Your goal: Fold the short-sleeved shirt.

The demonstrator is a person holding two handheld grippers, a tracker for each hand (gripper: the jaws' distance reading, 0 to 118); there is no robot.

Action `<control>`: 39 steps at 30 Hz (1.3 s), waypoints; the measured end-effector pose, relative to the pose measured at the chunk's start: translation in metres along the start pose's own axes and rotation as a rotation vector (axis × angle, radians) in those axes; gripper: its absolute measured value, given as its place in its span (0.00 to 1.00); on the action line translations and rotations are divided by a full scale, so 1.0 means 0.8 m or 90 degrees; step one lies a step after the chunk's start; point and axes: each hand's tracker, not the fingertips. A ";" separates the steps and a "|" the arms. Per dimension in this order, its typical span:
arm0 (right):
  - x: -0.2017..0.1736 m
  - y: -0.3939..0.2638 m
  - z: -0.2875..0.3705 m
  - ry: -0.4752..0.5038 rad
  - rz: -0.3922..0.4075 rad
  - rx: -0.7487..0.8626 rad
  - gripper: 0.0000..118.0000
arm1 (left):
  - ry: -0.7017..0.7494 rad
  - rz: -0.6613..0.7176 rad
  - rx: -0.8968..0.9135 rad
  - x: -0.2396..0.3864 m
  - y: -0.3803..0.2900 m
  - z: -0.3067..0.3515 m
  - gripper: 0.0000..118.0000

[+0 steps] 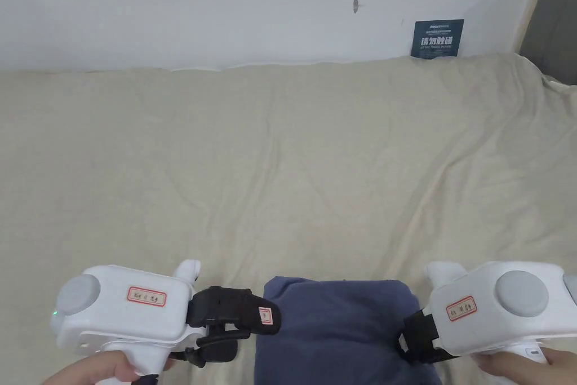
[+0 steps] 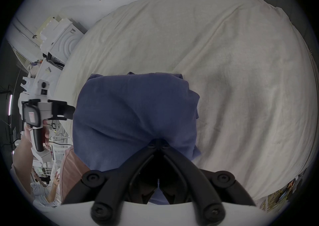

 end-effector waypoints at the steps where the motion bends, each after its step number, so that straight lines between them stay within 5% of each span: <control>1: 0.000 0.000 0.000 0.002 -0.002 -0.001 0.00 | 0.004 0.001 0.000 -0.006 0.004 -0.009 0.98; 4: 0.003 0.003 -0.002 0.005 -0.004 -0.005 0.00 | 0.003 0.012 -0.017 -0.020 0.016 -0.035 0.98; 10: 0.012 0.003 -0.003 0.027 -0.025 -0.010 0.00 | -0.211 0.103 -0.034 -0.038 0.020 -0.089 0.98; 13: 0.018 0.005 -0.006 0.036 -0.038 -0.013 0.00 | -0.181 0.008 -0.061 -0.015 0.024 -0.106 0.98; 16: 0.023 0.006 -0.007 0.049 -0.048 -0.015 0.00 | -0.152 0.036 -0.066 -0.014 0.028 -0.098 0.95; 17: 0.024 0.006 -0.007 0.053 -0.051 -0.015 0.00 | -0.118 0.054 -0.052 -0.020 0.031 -0.092 0.86; 19: 0.024 0.005 -0.007 0.056 -0.054 -0.015 0.00 | 0.027 0.001 -0.027 -0.018 0.031 -0.081 0.23; 21: 0.025 0.004 -0.009 0.091 -0.065 -0.012 0.00 | -0.002 0.023 -0.042 -0.014 0.024 -0.084 0.21; 31: -0.020 -0.002 -0.001 0.010 0.034 0.007 0.00 | 0.074 -0.046 -0.022 0.029 0.023 -0.056 0.21; 39: -0.094 -0.021 0.027 0.040 0.131 0.043 0.00 | 0.227 -0.037 0.030 -0.018 0.017 0.138 0.21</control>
